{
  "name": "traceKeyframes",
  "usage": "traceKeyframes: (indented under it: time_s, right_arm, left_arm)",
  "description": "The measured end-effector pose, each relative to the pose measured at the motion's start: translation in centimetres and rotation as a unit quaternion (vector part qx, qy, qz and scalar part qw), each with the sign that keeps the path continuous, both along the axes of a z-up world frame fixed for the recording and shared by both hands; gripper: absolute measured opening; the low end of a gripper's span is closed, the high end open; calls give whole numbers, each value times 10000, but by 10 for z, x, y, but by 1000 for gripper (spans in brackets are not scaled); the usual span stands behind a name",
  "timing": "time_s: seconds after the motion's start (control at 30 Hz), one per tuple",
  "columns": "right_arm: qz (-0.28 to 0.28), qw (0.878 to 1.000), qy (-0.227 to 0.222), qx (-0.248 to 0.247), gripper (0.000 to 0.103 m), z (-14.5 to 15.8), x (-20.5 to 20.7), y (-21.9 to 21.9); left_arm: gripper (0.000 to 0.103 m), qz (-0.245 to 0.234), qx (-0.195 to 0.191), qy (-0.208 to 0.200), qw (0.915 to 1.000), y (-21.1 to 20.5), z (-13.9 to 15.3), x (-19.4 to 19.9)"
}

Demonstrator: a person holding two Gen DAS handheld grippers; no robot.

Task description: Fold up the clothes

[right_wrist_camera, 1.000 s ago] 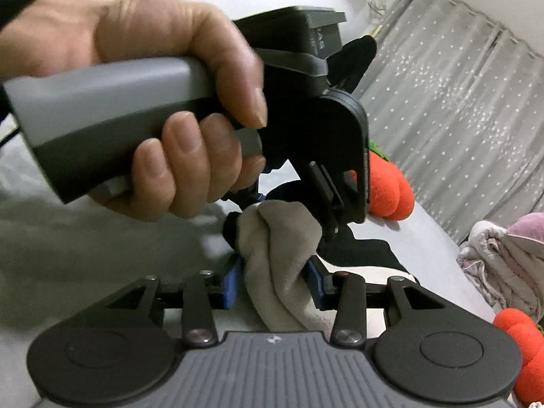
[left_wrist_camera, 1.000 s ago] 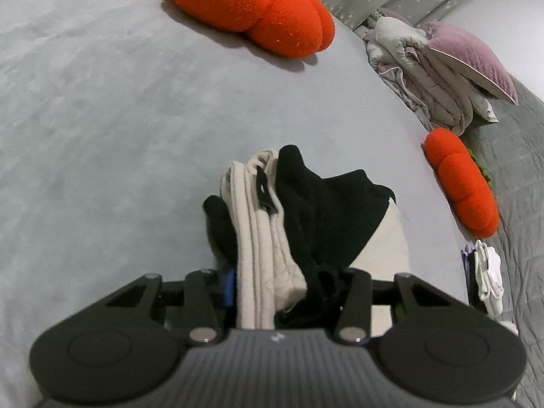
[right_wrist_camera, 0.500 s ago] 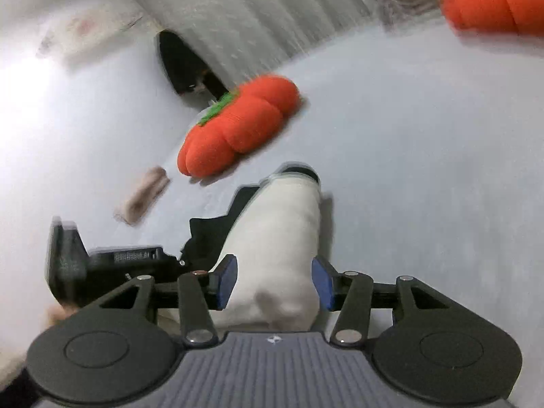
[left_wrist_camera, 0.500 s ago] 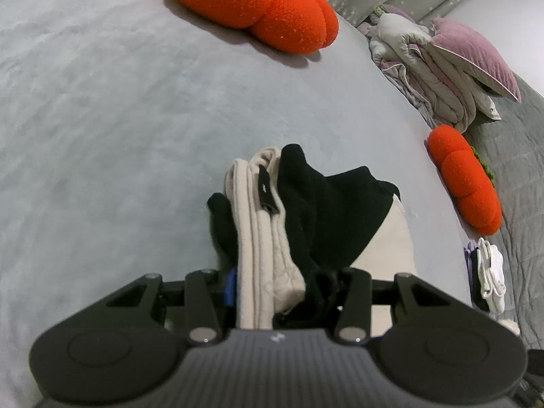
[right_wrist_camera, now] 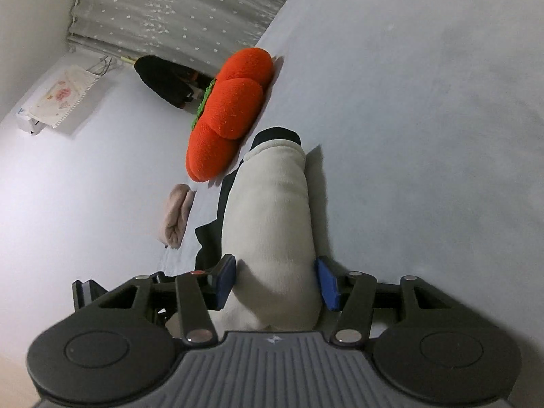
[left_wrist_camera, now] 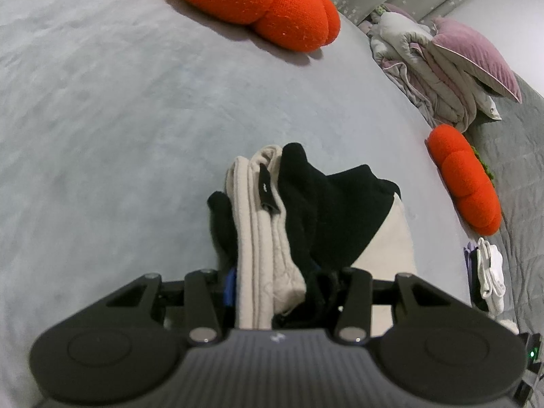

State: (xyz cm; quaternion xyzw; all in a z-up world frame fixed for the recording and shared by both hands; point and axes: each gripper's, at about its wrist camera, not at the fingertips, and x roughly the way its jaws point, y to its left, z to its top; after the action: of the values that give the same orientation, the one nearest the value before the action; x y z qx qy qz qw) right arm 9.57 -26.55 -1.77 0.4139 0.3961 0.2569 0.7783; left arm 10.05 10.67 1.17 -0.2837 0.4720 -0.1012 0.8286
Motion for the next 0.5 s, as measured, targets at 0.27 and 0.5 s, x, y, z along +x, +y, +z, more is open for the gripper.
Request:
traceKeyframes:
  time_s: [0.27, 0.5]
  right_arm:
    - [41, 9999, -57, 145, 50, -7, 30, 12]
    - [-28, 9997, -75, 210, 49, -10, 57, 20]
  left_arm:
    - [42, 2, 83, -23, 10000, -3, 1, -2]
    - [42, -21, 116, -42, 9999, -3, 1, -1]
